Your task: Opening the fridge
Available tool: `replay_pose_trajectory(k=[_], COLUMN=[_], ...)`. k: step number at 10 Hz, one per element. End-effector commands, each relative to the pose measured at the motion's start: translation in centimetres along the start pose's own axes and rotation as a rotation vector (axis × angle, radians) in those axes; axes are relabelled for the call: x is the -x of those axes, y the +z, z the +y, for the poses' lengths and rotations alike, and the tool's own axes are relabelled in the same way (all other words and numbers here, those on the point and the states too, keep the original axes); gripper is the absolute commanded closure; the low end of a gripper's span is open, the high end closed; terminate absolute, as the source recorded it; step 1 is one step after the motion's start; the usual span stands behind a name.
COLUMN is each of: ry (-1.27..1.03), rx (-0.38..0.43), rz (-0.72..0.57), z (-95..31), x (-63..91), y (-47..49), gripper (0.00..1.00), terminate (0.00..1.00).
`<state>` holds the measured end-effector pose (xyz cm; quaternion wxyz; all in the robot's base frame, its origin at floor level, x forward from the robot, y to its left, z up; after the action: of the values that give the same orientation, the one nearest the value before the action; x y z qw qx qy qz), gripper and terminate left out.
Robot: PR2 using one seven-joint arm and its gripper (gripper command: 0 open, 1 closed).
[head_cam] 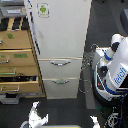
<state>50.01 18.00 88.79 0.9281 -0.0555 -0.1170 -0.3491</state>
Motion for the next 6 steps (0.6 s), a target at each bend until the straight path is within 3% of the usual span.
replay_pose_trajectory(k=[1,6], ry=[0.114,0.396], rx=[0.003,-0.106], rz=[0.025,0.124], z=[7.5,16.5], x=[-10.5,-15.5], y=[2.3,4.4], gripper=[0.0,0.0], terminate=[0.0,0.0])
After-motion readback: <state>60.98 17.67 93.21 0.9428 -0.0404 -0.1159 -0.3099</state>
